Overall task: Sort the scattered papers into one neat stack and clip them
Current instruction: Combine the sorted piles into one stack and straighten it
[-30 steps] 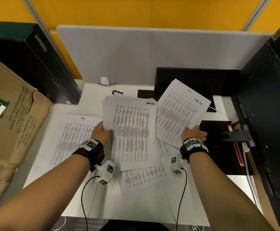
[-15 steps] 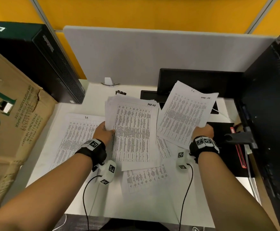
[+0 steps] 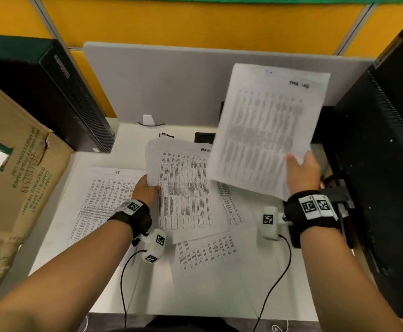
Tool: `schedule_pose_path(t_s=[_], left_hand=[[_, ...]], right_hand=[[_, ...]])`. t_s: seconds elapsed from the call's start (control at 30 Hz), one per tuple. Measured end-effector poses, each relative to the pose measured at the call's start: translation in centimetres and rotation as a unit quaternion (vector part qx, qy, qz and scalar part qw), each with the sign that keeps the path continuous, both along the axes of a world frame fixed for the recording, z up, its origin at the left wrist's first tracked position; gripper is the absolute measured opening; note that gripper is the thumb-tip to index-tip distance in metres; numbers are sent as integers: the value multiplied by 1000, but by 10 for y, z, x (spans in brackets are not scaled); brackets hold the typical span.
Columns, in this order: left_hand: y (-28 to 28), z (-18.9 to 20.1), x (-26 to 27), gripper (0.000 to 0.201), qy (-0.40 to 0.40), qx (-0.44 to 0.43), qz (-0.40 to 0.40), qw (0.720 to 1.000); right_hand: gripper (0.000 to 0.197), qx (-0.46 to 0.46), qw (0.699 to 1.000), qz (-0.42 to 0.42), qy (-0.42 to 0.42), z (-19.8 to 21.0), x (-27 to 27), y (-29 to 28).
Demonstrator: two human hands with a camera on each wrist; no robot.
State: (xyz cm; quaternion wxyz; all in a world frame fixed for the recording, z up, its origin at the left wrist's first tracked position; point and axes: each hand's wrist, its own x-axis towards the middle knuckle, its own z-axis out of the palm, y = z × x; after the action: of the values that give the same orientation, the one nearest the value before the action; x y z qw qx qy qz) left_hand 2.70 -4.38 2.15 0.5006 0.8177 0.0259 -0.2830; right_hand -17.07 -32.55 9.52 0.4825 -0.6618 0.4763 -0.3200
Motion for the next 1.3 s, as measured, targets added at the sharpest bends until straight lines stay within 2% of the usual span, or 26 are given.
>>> schedule_pose_path(t_s=[0.1, 0.2, 0.33, 0.43, 0.57, 0.63, 0.7, 0.77, 0.83, 0.97, 1.03, 1.1, 1.13, 1.2, 1.3], left_hand=[[-6, 6, -6, 34, 19, -34, 8, 999], [-13, 8, -4, 36, 37, -57, -1, 998], [-16, 3, -2, 35, 62, -85, -6, 994], [-19, 5, -6, 44, 59, -92, -6, 994], [-26, 17, -19, 61, 69, -75, 2, 995], [-27, 16, -24, 47, 49, -101, -22, 993], [-28, 18, -30, 37, 31, -110, -41, 993], [-28, 16, -31, 37, 12, -90, -49, 995], [-31, 14, -30, 37, 10, -102, -45, 994], [-39, 4, -27, 34, 90, -141, -62, 984], [-44, -9, -26, 22, 81, -69, -106, 989], [-48, -23, -27, 6, 7, 77, -163, 984], [-48, -31, -28, 8, -30, 152, -177, 972], [-48, -39, -32, 27, -75, 252, -167, 950], [-50, -43, -37, 61, -79, 289, -131, 945]], right_hand=[[28, 101, 991, 83, 30, -27, 6, 22], [28, 158, 976, 134, 73, -52, 9, 38], [30, 162, 959, 191, 135, -71, 11, 48], [29, 165, 949, 221, 155, -74, 13, 57], [26, 144, 947, 233, 169, -77, 17, 71], [25, 147, 952, 220, 156, -78, 17, 77], [36, 175, 954, 204, 136, -78, 17, 82], [45, 208, 954, 185, 114, -81, 16, 81], [43, 242, 949, 174, 101, -84, 14, 77], [34, 246, 947, 181, 100, -91, 0, 67], [32, 221, 954, 171, 109, -93, -7, 61], [30, 197, 962, 144, 120, -91, -14, 52], [27, 190, 967, 125, 119, -91, -18, 47], [24, 181, 973, 87, 113, -93, -27, 36], [30, 185, 975, 40, 114, -102, -39, 21]])
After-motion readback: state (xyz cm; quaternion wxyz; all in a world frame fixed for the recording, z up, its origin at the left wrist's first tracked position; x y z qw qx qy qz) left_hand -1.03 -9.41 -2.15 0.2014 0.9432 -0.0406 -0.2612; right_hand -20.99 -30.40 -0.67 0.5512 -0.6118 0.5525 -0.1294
